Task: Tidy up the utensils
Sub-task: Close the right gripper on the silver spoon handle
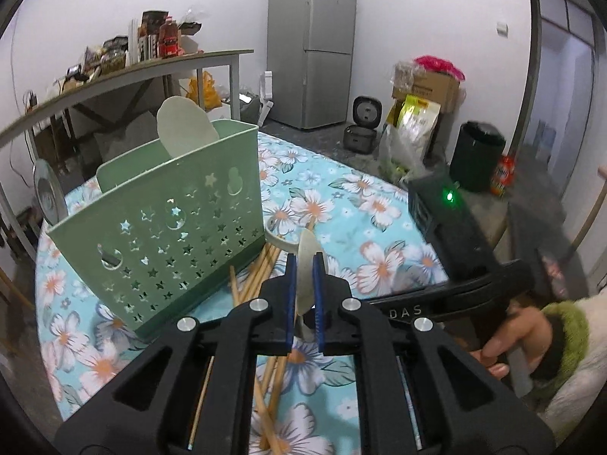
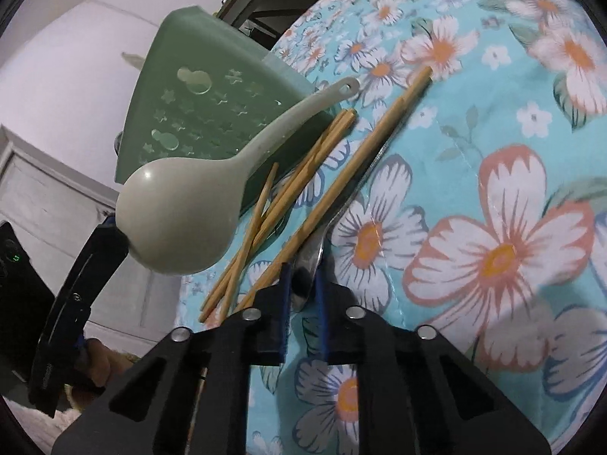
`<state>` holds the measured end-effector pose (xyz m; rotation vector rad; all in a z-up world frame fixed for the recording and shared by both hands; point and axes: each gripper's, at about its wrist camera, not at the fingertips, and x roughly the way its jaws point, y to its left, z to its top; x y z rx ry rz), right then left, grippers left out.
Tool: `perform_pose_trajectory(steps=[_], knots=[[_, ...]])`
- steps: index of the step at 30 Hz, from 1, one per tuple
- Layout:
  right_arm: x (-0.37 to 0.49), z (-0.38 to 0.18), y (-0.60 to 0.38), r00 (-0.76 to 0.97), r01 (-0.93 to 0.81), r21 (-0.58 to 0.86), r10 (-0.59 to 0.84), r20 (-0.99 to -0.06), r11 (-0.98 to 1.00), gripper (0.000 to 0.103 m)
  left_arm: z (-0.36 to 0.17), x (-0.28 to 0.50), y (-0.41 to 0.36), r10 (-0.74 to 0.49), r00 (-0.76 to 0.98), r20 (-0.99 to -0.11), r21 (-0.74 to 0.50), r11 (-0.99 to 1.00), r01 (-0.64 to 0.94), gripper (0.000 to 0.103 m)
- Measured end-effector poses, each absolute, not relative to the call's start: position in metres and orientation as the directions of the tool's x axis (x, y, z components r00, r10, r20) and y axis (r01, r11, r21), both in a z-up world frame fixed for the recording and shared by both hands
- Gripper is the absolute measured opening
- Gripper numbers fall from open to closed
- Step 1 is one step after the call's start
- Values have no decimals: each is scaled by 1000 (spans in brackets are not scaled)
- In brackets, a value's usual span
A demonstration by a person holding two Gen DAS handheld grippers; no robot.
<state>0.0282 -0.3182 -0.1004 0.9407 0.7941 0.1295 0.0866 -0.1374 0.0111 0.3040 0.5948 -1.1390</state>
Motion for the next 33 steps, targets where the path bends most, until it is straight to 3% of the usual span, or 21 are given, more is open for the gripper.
perform_pose_trajectory(steps=[7, 20, 33], knots=[[15, -106, -329, 750, 153, 866, 514, -416, 477, 5, 18, 96, -130, -799, 245, -549, -193, 407, 893, 6], [-46, -83, -358, 805, 109, 904, 497, -324, 413, 4, 52, 83, -111, -842, 254, -477, -229, 398, 888, 3], [-40, -60, -346, 817, 27, 901, 510, -270, 433, 4, 118, 80, -65, -881, 325, -345, -272, 425, 863, 3]])
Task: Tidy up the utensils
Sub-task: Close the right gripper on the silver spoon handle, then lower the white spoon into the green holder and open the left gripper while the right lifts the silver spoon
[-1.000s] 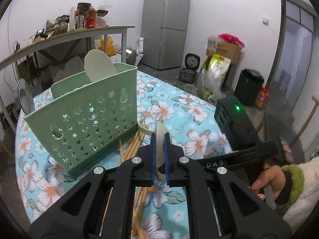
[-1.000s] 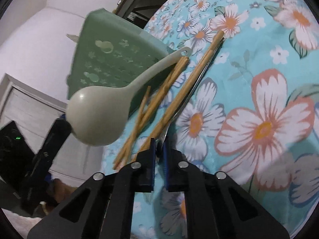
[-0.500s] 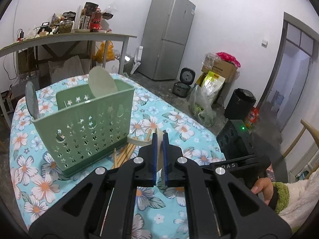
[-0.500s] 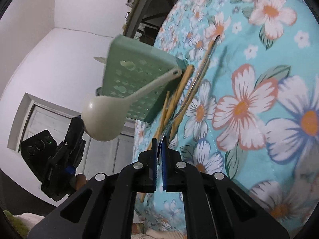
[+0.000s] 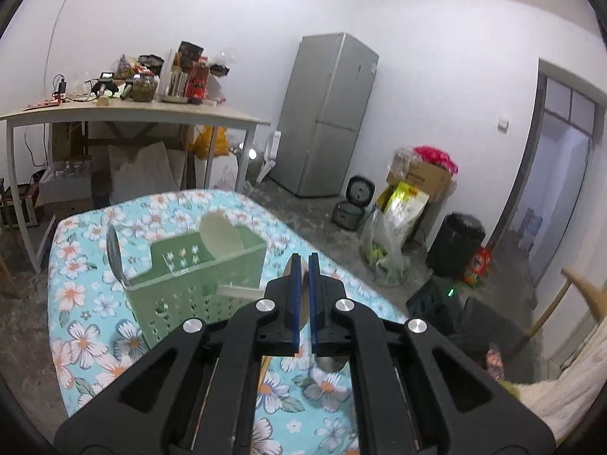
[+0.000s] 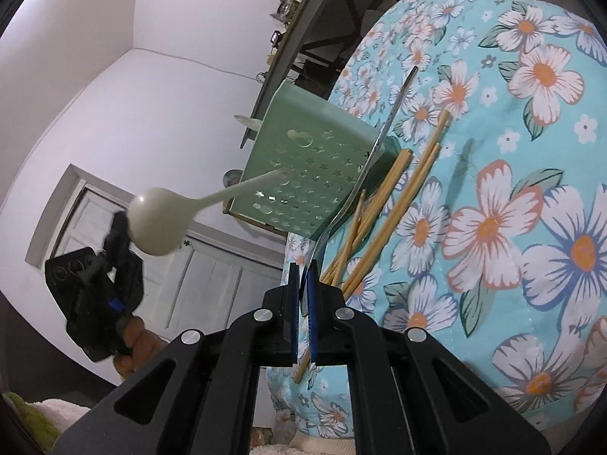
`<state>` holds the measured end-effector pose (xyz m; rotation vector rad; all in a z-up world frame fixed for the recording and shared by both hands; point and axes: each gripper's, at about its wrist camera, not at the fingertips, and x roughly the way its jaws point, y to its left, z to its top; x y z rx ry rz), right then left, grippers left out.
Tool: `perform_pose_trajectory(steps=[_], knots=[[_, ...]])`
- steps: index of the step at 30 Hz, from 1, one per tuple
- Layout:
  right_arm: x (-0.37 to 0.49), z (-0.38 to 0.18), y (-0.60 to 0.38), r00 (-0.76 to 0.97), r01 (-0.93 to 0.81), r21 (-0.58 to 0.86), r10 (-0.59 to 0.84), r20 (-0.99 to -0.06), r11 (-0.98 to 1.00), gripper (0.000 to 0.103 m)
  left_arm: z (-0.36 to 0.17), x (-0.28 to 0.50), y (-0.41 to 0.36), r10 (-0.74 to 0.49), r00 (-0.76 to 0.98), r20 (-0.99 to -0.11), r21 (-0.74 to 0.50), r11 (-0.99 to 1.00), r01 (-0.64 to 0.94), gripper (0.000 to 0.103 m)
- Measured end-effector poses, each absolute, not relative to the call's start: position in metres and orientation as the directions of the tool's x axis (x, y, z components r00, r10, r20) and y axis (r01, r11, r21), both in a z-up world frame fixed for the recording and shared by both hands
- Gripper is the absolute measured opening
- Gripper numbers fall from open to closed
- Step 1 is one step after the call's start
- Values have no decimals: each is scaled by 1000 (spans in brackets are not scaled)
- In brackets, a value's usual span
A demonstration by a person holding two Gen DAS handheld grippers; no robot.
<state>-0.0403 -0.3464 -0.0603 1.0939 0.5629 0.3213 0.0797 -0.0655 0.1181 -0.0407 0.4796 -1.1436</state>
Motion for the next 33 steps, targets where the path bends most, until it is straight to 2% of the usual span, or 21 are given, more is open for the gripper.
perform_pose_trajectory(steps=[8, 13, 17, 26, 33], knots=[[-36, -59, -344, 814, 7, 905, 524, -253, 426, 4, 171, 85, -32, -905, 356, -233, -318, 417, 852, 2], [-35, -58, -344, 813, 4, 905, 525, -250, 425, 4, 182, 92, -22, -894, 393, -217, -318, 445, 837, 1], [-34, -59, -346, 813, 7, 906, 525, -251, 422, 4, 174, 105, -22, -885, 397, -242, -348, 461, 816, 1], [-33, -59, -347, 812, 17, 905, 522, -261, 426, 4, 142, 152, -21, -898, 338, -281, -519, 438, 734, 1], [-30, -62, -345, 805, 30, 905, 526, -274, 425, 4, 122, 174, -15, -925, 283, -253, -637, 380, 670, 1]])
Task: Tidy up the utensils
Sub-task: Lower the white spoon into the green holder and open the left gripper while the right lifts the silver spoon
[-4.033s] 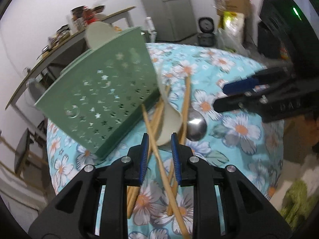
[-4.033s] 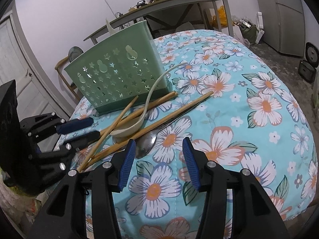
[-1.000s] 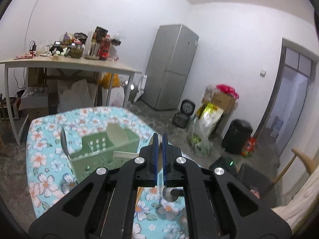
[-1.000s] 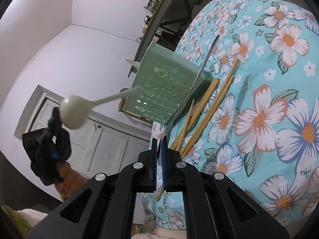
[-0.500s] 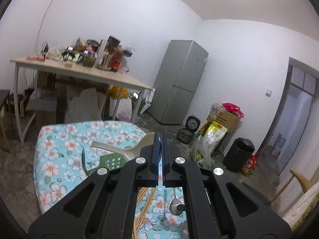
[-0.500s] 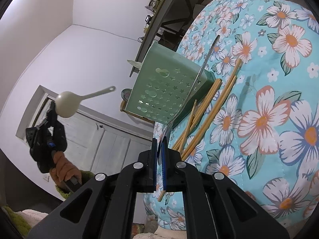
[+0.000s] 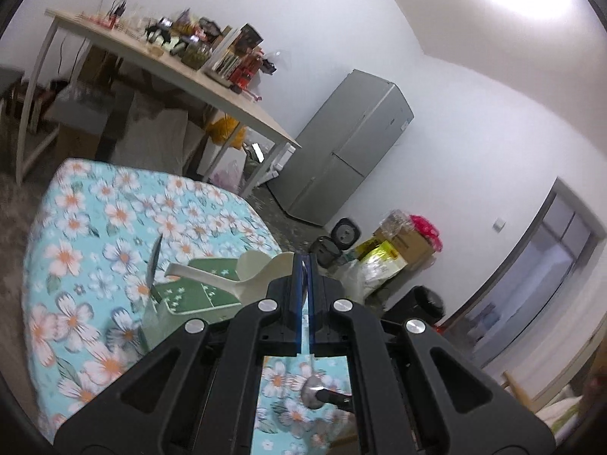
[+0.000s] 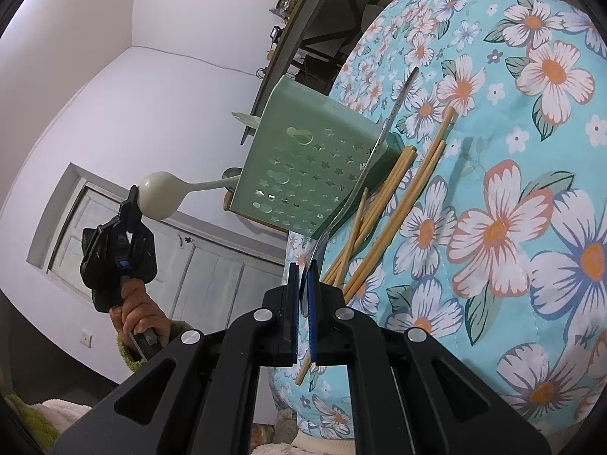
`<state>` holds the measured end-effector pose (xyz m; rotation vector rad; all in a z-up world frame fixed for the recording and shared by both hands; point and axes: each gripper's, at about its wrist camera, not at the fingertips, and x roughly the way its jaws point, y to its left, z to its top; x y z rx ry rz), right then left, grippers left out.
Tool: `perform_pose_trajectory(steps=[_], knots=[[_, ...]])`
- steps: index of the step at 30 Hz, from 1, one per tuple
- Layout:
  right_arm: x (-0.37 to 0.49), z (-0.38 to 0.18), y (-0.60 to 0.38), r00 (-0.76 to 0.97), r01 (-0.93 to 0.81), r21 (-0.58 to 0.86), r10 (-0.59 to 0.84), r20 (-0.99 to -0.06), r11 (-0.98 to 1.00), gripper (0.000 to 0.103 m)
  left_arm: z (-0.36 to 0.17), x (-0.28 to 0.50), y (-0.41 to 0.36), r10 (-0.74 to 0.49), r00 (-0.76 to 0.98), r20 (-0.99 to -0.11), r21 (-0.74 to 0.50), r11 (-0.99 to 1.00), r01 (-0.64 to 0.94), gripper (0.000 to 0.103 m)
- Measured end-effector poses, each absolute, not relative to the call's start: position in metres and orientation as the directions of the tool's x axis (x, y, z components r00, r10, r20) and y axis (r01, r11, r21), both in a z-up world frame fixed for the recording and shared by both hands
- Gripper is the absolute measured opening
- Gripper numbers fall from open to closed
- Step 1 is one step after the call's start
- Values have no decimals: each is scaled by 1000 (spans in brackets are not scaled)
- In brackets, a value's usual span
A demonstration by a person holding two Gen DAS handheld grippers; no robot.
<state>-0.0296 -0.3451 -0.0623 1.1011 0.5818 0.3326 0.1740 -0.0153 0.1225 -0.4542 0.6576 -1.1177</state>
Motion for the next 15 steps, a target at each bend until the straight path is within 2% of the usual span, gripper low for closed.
perform_pose_trajectory(steps=[7, 15], knots=[[-30, -62, -344, 806, 34, 903, 523, -277, 427, 4, 120, 186, -9, -950, 232, -208, -719, 309, 622, 1], [-30, -63, -344, 805, 40, 905, 523, -280, 424, 4, 132, 170, -5, -962, 198, -187, -723, 272, 635, 1]])
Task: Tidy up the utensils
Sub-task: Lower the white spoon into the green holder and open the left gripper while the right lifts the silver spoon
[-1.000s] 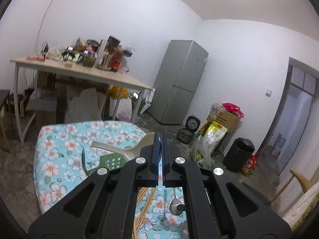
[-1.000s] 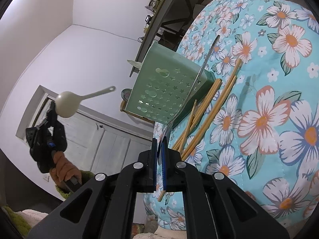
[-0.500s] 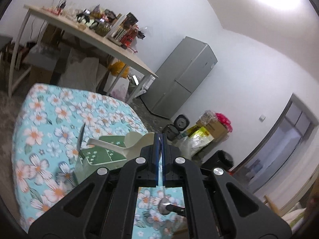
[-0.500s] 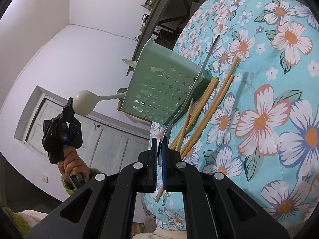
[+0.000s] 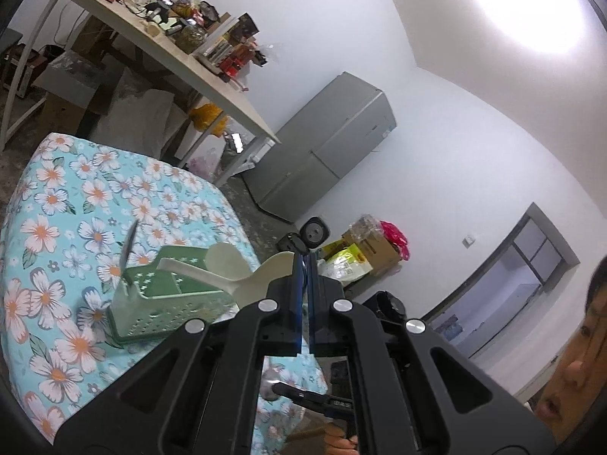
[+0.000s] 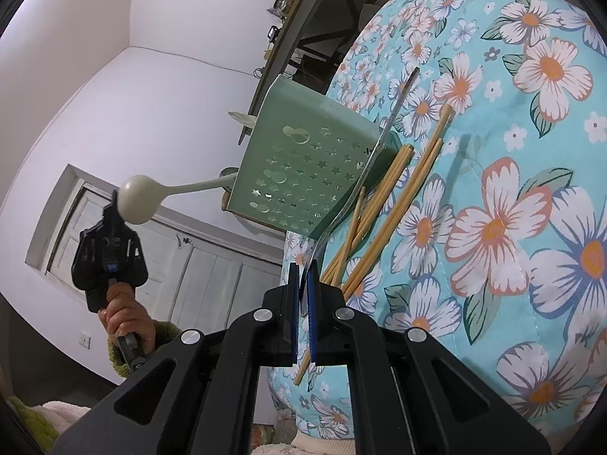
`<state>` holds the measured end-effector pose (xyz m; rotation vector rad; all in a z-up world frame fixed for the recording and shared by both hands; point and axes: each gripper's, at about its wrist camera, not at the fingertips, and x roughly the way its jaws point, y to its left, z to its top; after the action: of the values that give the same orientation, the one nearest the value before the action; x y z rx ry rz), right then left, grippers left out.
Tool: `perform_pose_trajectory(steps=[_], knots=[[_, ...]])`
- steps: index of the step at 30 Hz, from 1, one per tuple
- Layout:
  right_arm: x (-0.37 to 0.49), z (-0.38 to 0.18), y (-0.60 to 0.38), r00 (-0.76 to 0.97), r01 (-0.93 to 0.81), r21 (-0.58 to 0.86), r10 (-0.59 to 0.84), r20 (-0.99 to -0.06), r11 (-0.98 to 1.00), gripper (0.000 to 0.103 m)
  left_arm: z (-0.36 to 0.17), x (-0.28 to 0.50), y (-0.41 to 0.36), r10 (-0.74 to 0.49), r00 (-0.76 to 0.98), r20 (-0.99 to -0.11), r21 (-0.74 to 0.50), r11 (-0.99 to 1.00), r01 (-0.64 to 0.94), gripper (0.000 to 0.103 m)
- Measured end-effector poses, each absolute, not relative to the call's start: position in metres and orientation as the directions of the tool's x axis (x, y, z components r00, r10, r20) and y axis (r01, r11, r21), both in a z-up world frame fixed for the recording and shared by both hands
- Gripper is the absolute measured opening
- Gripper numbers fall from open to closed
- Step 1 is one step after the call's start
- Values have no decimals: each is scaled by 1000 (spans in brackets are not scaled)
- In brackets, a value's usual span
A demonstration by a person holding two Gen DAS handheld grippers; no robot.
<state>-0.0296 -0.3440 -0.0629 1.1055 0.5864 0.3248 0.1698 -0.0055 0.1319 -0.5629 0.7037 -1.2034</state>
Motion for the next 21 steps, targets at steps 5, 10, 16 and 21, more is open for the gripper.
perform_pose_trajectory(steps=[5, 10, 16, 21], knots=[[-30, -63, -344, 806, 40, 905, 522, -279, 423, 4, 134, 163, -9, -967, 171, -188, -732, 254, 633, 1], [-32, -63, -346, 808, 43, 906, 518, -279, 421, 4, 123, 177, -16, -958, 179, -226, -748, 288, 597, 1], [-33, -65, -347, 807, 49, 906, 517, -284, 420, 4, 94, 215, -17, -955, 175, -238, -820, 294, 490, 1], [-32, -65, -346, 806, 53, 906, 517, -287, 420, 4, 77, 236, -23, -946, 183, -266, -840, 321, 438, 1]])
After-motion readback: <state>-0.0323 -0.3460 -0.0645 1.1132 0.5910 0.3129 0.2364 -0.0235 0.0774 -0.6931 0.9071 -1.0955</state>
